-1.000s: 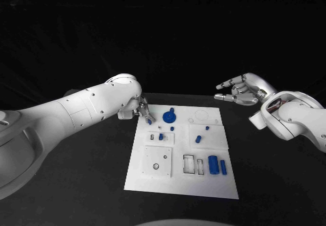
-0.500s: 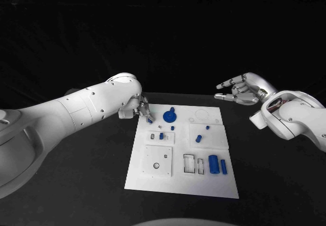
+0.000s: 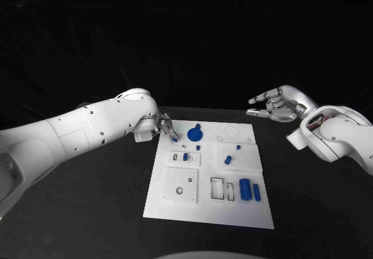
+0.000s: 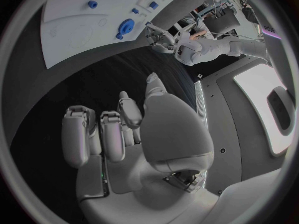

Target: Assemble the parts on the task board

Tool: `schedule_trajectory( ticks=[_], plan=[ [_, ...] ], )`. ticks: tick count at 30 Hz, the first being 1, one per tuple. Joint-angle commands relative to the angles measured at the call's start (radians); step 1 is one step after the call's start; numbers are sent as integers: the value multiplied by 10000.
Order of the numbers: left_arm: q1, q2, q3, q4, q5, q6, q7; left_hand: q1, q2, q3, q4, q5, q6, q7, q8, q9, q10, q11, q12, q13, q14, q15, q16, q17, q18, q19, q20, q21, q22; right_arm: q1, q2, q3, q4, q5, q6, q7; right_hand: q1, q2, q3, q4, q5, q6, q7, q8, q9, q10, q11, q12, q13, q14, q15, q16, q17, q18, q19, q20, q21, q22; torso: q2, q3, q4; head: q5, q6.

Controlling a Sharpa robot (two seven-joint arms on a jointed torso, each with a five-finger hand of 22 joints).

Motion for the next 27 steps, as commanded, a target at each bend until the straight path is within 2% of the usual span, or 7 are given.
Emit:
schedule_trajectory(
  ticks=[1, 5, 7, 11, 15, 18, 27],
  plan=[
    [-147, -281, -21, 579, 33, -1125, 134, -112, -43, 1397, -1304, -23, -43, -56, 54, 20, 89, 4, 54, 27, 1034, 11, 31, 2635, -24, 479, 1, -6, 843, -23, -5, -7, -18, -16, 157, -2, -14, 58, -33, -31, 36, 36, 1, -8, 0, -22, -40, 12, -2, 815, -56, -66, 1642, 83, -21, -24, -59, -8, -7, 8, 35, -1, -37],
    [-362, -686, -65, 1235, -214, -1743, 310, -173, -209, 1653, -1436, 60, -15, -69, 127, 54, 139, -14, 76, 42, 1034, -2, 31, 2635, -42, 509, -13, 54, 920, -40, -17, -15, -25, -4, 150, 5, -14, 58, -33, -31, 36, 36, 1, -8, 0, -22, -40, 12, -2, 815, -56, -66, 1642, 83, -21, -24, -59, -8, -35, 21, 72, -8, -55],
    [-471, -888, -86, 1582, -421, -2123, 424, -186, -228, 1679, -1447, 65, -8, -72, 136, 58, 151, -17, 86, 51, 1034, -3, 31, 2635, -46, 515, -15, 67, 936, -47, -24, -17, -28, 0, 145, 12, -14, 64, -34, -32, 42, 36, 1, -8, 0, -28, -40, -1, -12, 812, -56, -73, 1631, 85, -23, -24, -63, -14, -45, 17, 99, -35, -95],
    [-631, -1162, -106, 2064, -695, -2440, 532, -226, -278, 1751, -1469, 70, 15, -81, 160, 66, 198, -26, 133, 100, 1034, -10, 31, 2635, -61, 539, -22, 121, 1002, -59, -27, -21, -38, 6, 154, 17, -14, 67, -34, -33, 45, 36, 1, -8, 0, -31, -40, -7, -16, 811, -56, -76, 1626, 85, -24, -24, -65, -17, -53, 15, 97, -14, -124],
    [-730, -1319, -113, 2349, -782, -2446, 521, -238, -288, 1768, -1471, 69, 20, -83, 165, 68, 210, -28, 144, 111, 1034, -12, 31, 2635, -67, 547, -24, 141, 1025, -67, -26, -23, -42, 10, 156, 21, -14, 67, -34, -33, 45, 36, 1, -8, 0, -31, -40, -7, -16, 811, -56, -76, 1626, 85, -24, -24, -65, -17, -50, 25, 88, -8, -132],
    [-795, -1417, -116, 2539, -819, -2329, 464, -249, -301, 1790, -1478, 69, 27, -87, 171, 69, 223, -31, 155, 122, 1034, -15, 31, 2635, -68, 550, -27, 146, 1031, -74, -26, -25, -44, 11, 157, 23, -14, 67, -34, -33, 45, 36, 1, -8, 0, -31, -40, -7, -16, 811, -56, -76, 1626, 85, -24, -24, -65, -17, -41, 16, 87, -12, -144],
    [-889, -1555, -119, 2852, -855, -1617, 242, -273, -344, 1843, -1505, 66, 46, -97, 188, 73, 241, -41, 160, 126, 1034, -22, 31, 2635, -73, 557, -32, 161, 1050, -92, -19, -27, -46, 13, 171, 30, -14, 67, -34, -33, 45, 36, 1, -8, 0, -31, -40, -7, -16, 811, -56, -76, 1626, 85, -24, -24, -65, -17, -38, 29, 76, 0, -175]
  ],
)
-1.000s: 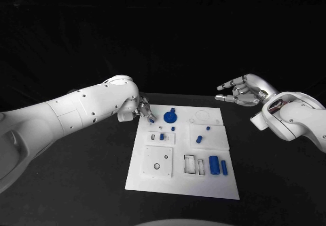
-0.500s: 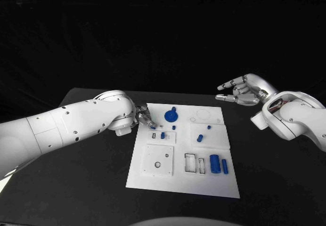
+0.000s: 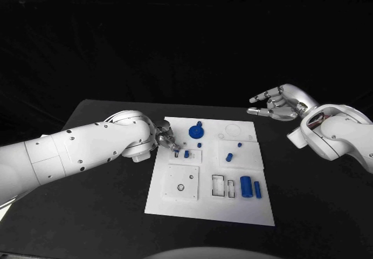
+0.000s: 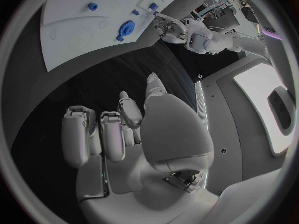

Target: Assemble the parts on the task board

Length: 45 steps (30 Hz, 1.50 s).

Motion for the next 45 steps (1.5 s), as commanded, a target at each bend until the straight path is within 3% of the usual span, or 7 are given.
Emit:
schedule_trajectory(
  ticks=[1, 19, 31, 45],
  plan=[
    [-11, -13, 4, 91, -153, 515, -89, 28, -50, 1247, -1208, 27, 81, -95, 59, -6, 63, -7, 45, 0, 1033, -23, 31, 2629, -72, 557, -33, 36, 1050, -12, 6, -1, 4, -9, 144, 32, -14, 67, -34, -33, 46, 36, 1, -8, 1, -31, -40, -7, -16, 811, -56, -36, 1629, 85, -24, -24, -65, -9, 10, 6, -9, 7, -18],
    [-23, 14, 3, 23, -343, 1115, -526, 20, -82, 1284, -1237, 26, 94, -102, 68, -5, 64, -14, 35, -11, 1033, -26, 31, 2629, -73, 559, -34, 38, 1054, -18, -6, -1, 29, -9, 151, 43, -14, 67, -34, -33, 46, 36, 1, -8, 1, -31, -40, -7, -16, 811, -56, -36, 1629, 85, -24, -24, -65, -9, 8, 8, -11, 28, -102],
    [-44, 79, -1, -25, -429, 981, -596, 13, -80, 1314, -1244, 28, 104, -102, 73, -6, 70, -17, 39, -5, 1033, -29, 31, 2629, -70, 555, -36, 29, 1044, -18, -5, -1, 44, -9, 148, 55, -14, 67, -34, -33, 46, 36, 1, -8, 1, -31, -40, -7, -16, 811, -56, -36, 1629, 85, -24, -24, -65, -9, 8, 5, -2, 5, -111],
    [-57, 60, 0, 135, -446, 333, -587, -9, -75, 1376, -1252, 31, 116, -105, 82, -6, 90, -19, 59, 20, 1033, -34, 31, 2629, -76, 565, -40, 51, 1072, -18, 3, -1, 37, -9, 155, 68, -23, 84, -44, -37, 58, 38, 1, -7, 1, -36, -39, -9, -22, 810, -55, -39, 1625, 86, -26, -24, -68, -13, -1, 1, 3, 7, -162]
  ],
)
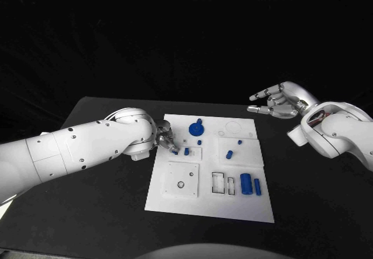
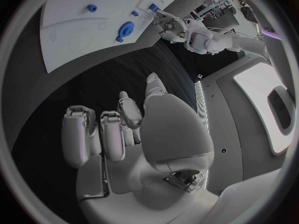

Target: Assemble the parts on the task board

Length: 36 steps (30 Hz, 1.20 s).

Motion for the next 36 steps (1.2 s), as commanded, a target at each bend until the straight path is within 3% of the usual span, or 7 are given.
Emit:
schedule_trajectory(
  ticks=[1, 14, 36],
  plan=[
    [-36, -9, -18, 74, -96, -289, -102, 66, 0, 1200, -1133, 31, 93, -126, 67, 9, 58, 13, 59, 10, 1034, -34, 31, 2633, -76, 565, -40, 51, 1067, -6, 5, 0, 9, -22, 130, 58, -23, 85, -44, -37, 58, 38, 1, -7, 1, -36, -40, -9, -8, 810, -55, -39, 1628, 86, -26, -24, -68, -15, -10, 2, 10, -3, -18],
    [-57, -27, -17, 152, -266, -421, -136, 53, -17, 1271, -1162, 35, 102, -131, 79, 10, 72, 4, 62, 12, 1034, -42, 31, 2633, -86, 579, -46, 84, 1107, -7, 9, 0, 0, -22, 156, 63, -23, 85, -44, -37, 58, 38, 1, -7, 1, -36, -40, -9, -8, 810, -55, -39, 1628, 86, -26, -24, -68, -15, -7, 0, 3, 5, -33],
    [-132, 43, -18, 75, -318, 469, -228, 40, -33, 1310, -1177, 33, 101, -131, 83, 9, 59, 4, 26, -29, 1034, -45, 31, 2633, -80, 573, -49, 66, 1086, -10, -6, 0, 6, -22, 225, 56, -30, 90, -53, -38, 59, 40, 1, -6, 2, -30, -39, 8, 1, 811, -55, -39, 1630, 86, -27, -24, -70, -18, -9, 7, 1, -14, -55]
  ],
)
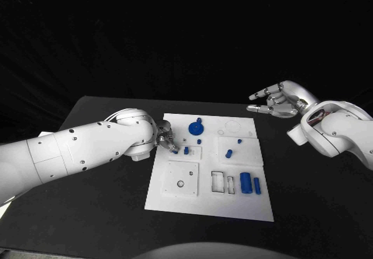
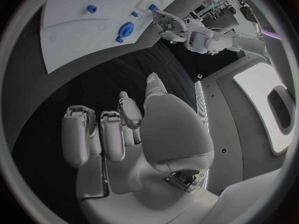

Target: Assemble the parts on the task board

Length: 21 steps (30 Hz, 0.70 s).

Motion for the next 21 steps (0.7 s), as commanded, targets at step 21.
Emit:
schedule_trajectory(
  ticks=[21],
  plan=[
    [-43, 234, -31, -326, 105, 606, -132, -809, -216, 894, -837, 82, 338, -265, 83, -127, 69, -78, -99, -146, 1034, -110, 31, 2635, -75, 563, -94, -16, 1086, -8, -21, 1, 54, -28, 136, 56, -32, 93, -29, -13, 60, 43, 1, -4, 2, -37, -40, -7, -13, 809, -55, -45, 1616, 88, -31, -24, -39, -19, 9, 6, -9, 8, -2]
  ],
)
